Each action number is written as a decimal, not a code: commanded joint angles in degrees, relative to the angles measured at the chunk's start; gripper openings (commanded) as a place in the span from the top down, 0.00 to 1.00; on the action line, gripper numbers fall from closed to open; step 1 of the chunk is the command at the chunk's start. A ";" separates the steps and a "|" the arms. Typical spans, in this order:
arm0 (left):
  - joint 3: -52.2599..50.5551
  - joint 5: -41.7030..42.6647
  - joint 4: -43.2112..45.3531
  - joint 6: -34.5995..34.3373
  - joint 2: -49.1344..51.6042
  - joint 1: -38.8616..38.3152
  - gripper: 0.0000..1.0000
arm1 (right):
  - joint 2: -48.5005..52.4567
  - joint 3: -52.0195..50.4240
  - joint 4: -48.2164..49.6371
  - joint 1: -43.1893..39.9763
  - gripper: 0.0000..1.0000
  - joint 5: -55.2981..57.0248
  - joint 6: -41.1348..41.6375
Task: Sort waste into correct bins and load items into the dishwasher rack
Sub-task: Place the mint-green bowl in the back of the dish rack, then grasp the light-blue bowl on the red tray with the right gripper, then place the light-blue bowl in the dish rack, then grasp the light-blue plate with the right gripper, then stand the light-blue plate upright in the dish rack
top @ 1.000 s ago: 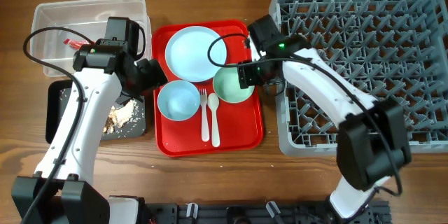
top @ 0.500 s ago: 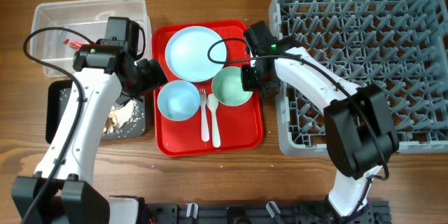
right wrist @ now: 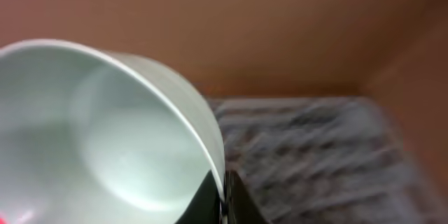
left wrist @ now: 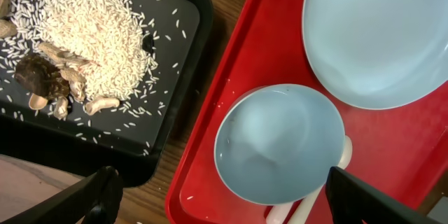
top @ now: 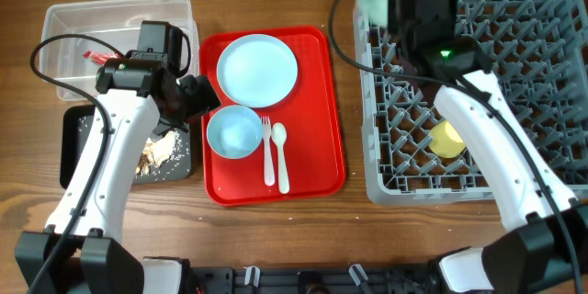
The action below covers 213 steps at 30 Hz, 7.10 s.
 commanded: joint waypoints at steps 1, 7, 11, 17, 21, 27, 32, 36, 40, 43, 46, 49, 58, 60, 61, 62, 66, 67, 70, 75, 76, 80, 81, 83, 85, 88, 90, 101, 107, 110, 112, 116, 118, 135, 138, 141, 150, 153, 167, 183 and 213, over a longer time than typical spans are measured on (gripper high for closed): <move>0.00 -0.72 0.20 -0.87 -0.83 0.31 0.06 | 3.91 0.24 7.37 0.13 0.96 19.89 -12.72; 0.00 -0.70 0.28 -0.87 -0.83 0.31 0.06 | 14.34 0.24 13.73 0.20 0.96 26.08 -15.63; 0.00 -0.70 0.33 -0.87 -0.83 0.31 0.06 | 19.91 0.24 15.61 0.20 0.96 28.46 -15.65; 0.00 -0.48 0.59 -0.87 -0.83 0.31 0.05 | 23.47 0.15 15.37 0.83 0.96 28.63 -14.14; 0.00 -0.50 0.57 -0.85 -0.83 0.31 0.05 | 23.47 0.15 13.05 2.54 0.96 26.21 -14.03; 0.00 -0.50 0.57 -0.83 -0.83 0.31 0.05 | 23.45 0.15 0.68 4.72 0.95 22.84 -5.73; 0.00 -0.52 0.57 -0.81 -0.83 0.31 0.04 | 18.27 0.17 -9.66 6.21 0.69 11.96 -0.61; 0.00 -1.31 0.17 -0.20 -0.83 0.33 0.04 | 9.99 0.17 -15.45 6.21 0.40 -5.88 0.59; 0.02 -8.24 -2.97 -0.26 -0.94 2.25 0.04 | 3.63 0.17 -18.43 6.32 0.33 -37.83 2.51; 0.00 -6.97 -5.03 -0.94 -1.46 8.57 0.03 | 3.56 0.15 -19.28 6.75 0.33 -55.21 8.87; 0.00 -0.28 -4.76 -0.92 -1.60 15.54 0.00 | 5.40 0.13 -21.09 9.68 0.33 -59.34 11.54; 0.00 4.63 -4.55 -0.90 -1.60 21.11 0.00 | 9.20 0.13 -22.60 15.65 0.33 -59.25 12.55; 0.00 5.14 -4.66 -0.85 -1.60 22.60 0.00 | 24.15 0.13 -19.45 25.62 0.57 -50.90 27.50; 0.00 5.11 -4.90 -0.85 -1.60 22.60 0.00 | 25.11 0.13 -18.62 25.64 0.71 -49.46 29.51; 0.00 5.11 -4.90 -0.85 -1.60 22.60 0.00 | 25.14 0.13 -18.34 25.62 0.76 -48.68 29.79; 0.00 5.11 -4.87 -0.85 -1.60 22.60 0.00 | 25.07 0.15 -17.70 25.59 0.78 -48.09 29.75; 0.00 5.11 -4.85 -0.85 -1.60 22.60 0.00 | 25.05 0.17 -17.35 25.57 0.96 -48.02 30.67; 0.00 5.11 -4.85 -0.85 -1.60 22.60 0.00 | 24.90 0.17 -17.33 25.59 0.96 -47.93 30.69; 0.00 5.11 -4.83 -0.87 -1.60 22.60 0.00 | 22.99 0.61 -17.70 25.18 0.96 -44.44 30.60; 0.00 5.14 -4.83 -0.85 -1.60 22.60 0.00 | 5.95 1.05 -18.93 17.07 0.96 -26.40 26.29; 0.00 5.16 -4.83 -0.83 -1.60 22.60 0.00 | 2.27 1.05 -18.34 13.99 0.95 -22.71 22.56; 0.00 10.80 -2.67 2.89 -1.60 21.62 0.00 | -3.45 1.03 -12.72 1.03 0.96 -13.57 2.08; 0.00 10.91 -2.16 2.89 -1.60 20.79 0.00 | -3.13 1.03 -11.06 -1.51 0.96 -10.84 -2.38; 0.00 10.88 -0.70 4.00 -1.60 17.99 0.00 | -2.34 1.03 -6.82 -5.16 0.96 -2.86 -9.49; 0.00 10.86 0.55 4.15 -1.60 15.21 0.00 | -0.96 1.01 -0.09 -7.52 0.96 6.01 -16.15; 0.00 10.86 2.01 4.13 -1.60 11.67 0.00 | 2.64 1.01 10.75 -8.85 0.96 17.75 -25.90; 0.00 10.86 2.14 4.13 -1.60 10.29 0.00 | 5.92 1.01 17.33 -10.05 0.96 24.55 -29.20; 0.00 10.88 2.12 4.11 -1.60 9.07 0.00 | 21.38 0.96 16.04 -11.89 0.96 29.05 -24.94; 0.00 10.88 2.12 4.11 -1.60 9.09 0.00 | 22.62 0.74 7.34 -10.60 0.96 23.54 -13.79; 0.00 10.88 2.12 4.13 -1.60 9.09 0.00 | 22.62 0.74 6.73 -9.35 0.96 22.69 -13.77; 0.00 10.88 2.12 4.11 -1.60 9.09 0.00 | 22.62 0.74 6.05 -8.66 0.96 21.40 -13.75; 0.00 10.88 2.12 4.13 -1.60 9.09 0.00 | 22.62 0.74 3.28 -7.37 0.84 16.00 -13.70; 0.00 10.88 2.14 4.13 -1.60 9.09 0.00 | 22.62 0.74 2.32 -7.04 0.76 15.85 -11.98; 0.00 10.54 0.04 4.15 -1.60 9.09 0.00 | 0.20 0.76 -15.74 -6.58 0.29 -35.98 2.69; 0.00 8.63 -2.14 4.13 -1.60 9.09 0.00 | -0.85 0.76 -16.31 -4.42 0.29 -50.84 7.23; 0.00 3.41 -4.72 4.02 -1.60 9.20 0.00 | 1.05 0.74 -16.09 1.55 0.28 -53.29 10.23; 0.00 0.11 -5.86 -0.44 -1.60 10.60 0.00 | 19.21 0.74 -10.75 12.63 0.29 -43.58 28.37; 0.00 0.11 -5.81 -0.44 -1.60 10.60 0.00 | 24.20 0.74 -7.78 12.98 0.32 -43.78 32.28; 0.00 0.13 -5.40 -0.44 -1.60 10.60 0.00 | 31.06 0.74 -4.76 14.03 0.95 -42.45 43.32; 0.00 0.13 -4.76 -0.44 -1.60 10.60 0.00 | -3.67 0.81 -15.52 5.18 0.96 -7.19 11.37; 0.00 0.13 -4.83 -0.42 -1.60 10.60 0.00 | -8.59 -9.86 -23.96 2.43 0.32 -3.45 8.31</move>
